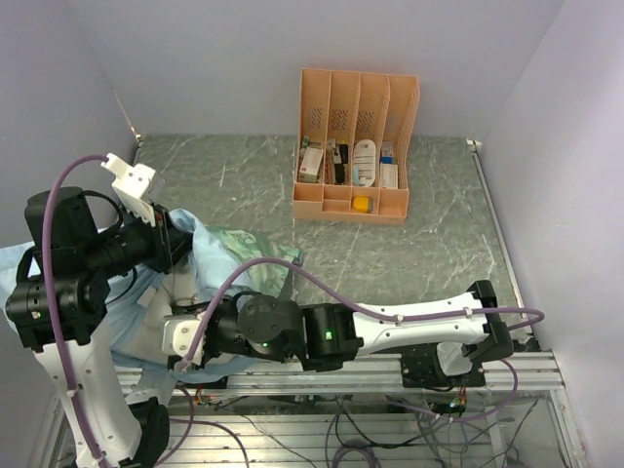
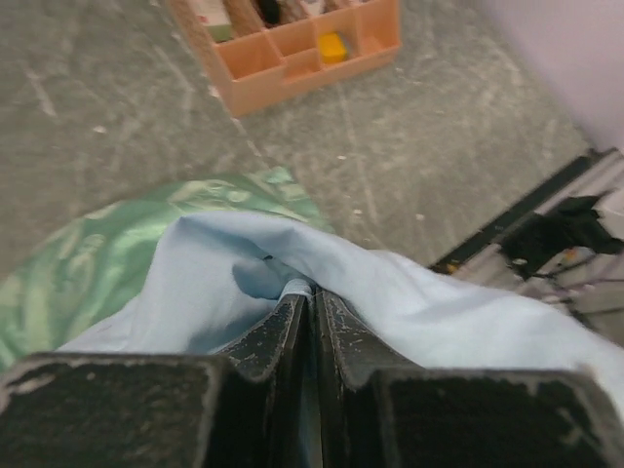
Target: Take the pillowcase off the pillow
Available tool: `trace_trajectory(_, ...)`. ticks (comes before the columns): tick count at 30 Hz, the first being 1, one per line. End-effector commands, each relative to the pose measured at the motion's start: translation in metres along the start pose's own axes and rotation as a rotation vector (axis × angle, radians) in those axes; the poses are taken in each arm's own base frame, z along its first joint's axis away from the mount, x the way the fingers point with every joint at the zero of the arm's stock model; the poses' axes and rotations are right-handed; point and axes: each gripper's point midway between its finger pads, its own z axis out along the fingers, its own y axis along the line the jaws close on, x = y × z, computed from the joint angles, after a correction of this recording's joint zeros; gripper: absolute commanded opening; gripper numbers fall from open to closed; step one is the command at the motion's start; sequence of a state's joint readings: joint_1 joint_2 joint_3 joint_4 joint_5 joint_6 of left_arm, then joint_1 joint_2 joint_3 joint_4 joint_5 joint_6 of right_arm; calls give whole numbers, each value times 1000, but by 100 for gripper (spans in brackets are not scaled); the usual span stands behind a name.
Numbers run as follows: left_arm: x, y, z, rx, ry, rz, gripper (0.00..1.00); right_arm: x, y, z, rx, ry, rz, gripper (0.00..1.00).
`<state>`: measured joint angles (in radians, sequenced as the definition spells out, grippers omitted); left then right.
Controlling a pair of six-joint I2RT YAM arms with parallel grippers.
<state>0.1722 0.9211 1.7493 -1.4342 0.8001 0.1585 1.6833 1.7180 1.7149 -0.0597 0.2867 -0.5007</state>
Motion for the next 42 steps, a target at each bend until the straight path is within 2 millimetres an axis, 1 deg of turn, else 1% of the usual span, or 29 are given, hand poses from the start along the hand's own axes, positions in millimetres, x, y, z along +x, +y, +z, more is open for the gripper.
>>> trace_trajectory(1,-79,75,-6,-351,-254,323,19,-81,134,-51,-439,-300,126,0)
trace_trajectory(2,-82,80,-10,-395,-268,358,19,-95,120,-68,-422,-367,147,0)
trace_trajectory(3,-83,85,-14,-429,-271,398,19,-99,113,-78,-410,-401,163,0)
trace_trajectory(5,-79,90,-14,-450,-252,435,19,-101,105,-91,-402,-420,181,0)
trace_trajectory(7,-71,91,-9,-423,-213,439,20,-102,106,-98,-421,-428,194,0)
trace_trajectory(10,-56,87,4,-345,-160,400,21,-104,120,-99,-494,-433,207,0)
trace_trajectory(12,-51,86,10,-320,-154,361,21,-107,132,-93,-534,-437,204,0)
trace_trajectory(14,-47,85,16,-293,-154,320,22,-118,141,-85,-563,-474,211,0)
trace_trajectory(15,-44,84,20,-270,-150,300,21,-120,148,-79,-578,-487,214,0)
trace_trajectory(18,-31,74,33,-173,-119,212,22,-123,162,-54,-588,-473,230,0)
trace_trajectory(19,-25,72,37,-142,-102,173,23,-120,170,-45,-592,-464,235,0)
trace_trajectory(22,-5,65,49,-55,-51,88,25,-124,174,-27,-593,-471,258,0)
trace_trajectory(24,3,67,54,-46,-35,67,25,-128,179,-18,-614,-473,262,0)
trace_trajectory(26,6,74,55,-73,-34,86,25,-130,183,-16,-636,-481,264,0)
trace_trajectory(28,7,84,53,-136,-37,113,22,-133,186,-22,-671,-488,264,0)
trace_trajectory(29,3,96,50,-210,-53,121,18,-135,185,-29,-687,-498,266,0)
trace_trajectory(30,-3,113,45,-311,-75,127,12,-139,182,-38,-700,-514,269,0)
trace_trajectory(31,-10,132,37,-427,-98,144,8,-135,183,-48,-719,-514,275,0)
trace_trajectory(32,-17,148,28,-531,-117,168,7,-135,180,-59,-724,-523,285,0)
trace_trajectory(33,-25,166,16,-649,-137,193,7,-136,172,-70,-711,-534,294,0)
trace_trajectory(34,-29,174,9,-706,-143,213,9,-133,164,-80,-682,-535,304,0)
trace_trajectory(35,-31,176,5,-727,-142,226,10,-130,153,-87,-634,-529,318,0)
trace_trajectory(36,-30,170,7,-697,-130,242,10,-123,142,-92,-582,-517,337,0)
trace_trajectory(37,-25,159,12,-622,-105,260,11,-116,130,-96,-521,-501,362,0)
trace_trajectory(38,-15,138,23,-490,-74,278,10,-113,111,-104,-444,-495,397,14)
trace_trajectory(39,1,112,32,-324,-16,330,11,-106,98,-107,-379,-480,429,31)
trace_trajectory(40,17,89,37,-184,28,346,12,-99,85,-110,-316,-469,458,45)
trace_trajectory(41,28,71,39,-83,55,328,13,-96,71,-116,-258,-474,484,60)
trace_trajectory(42,35,62,39,-26,73,314,14,-92,60,-121,-217,-478,507,70)
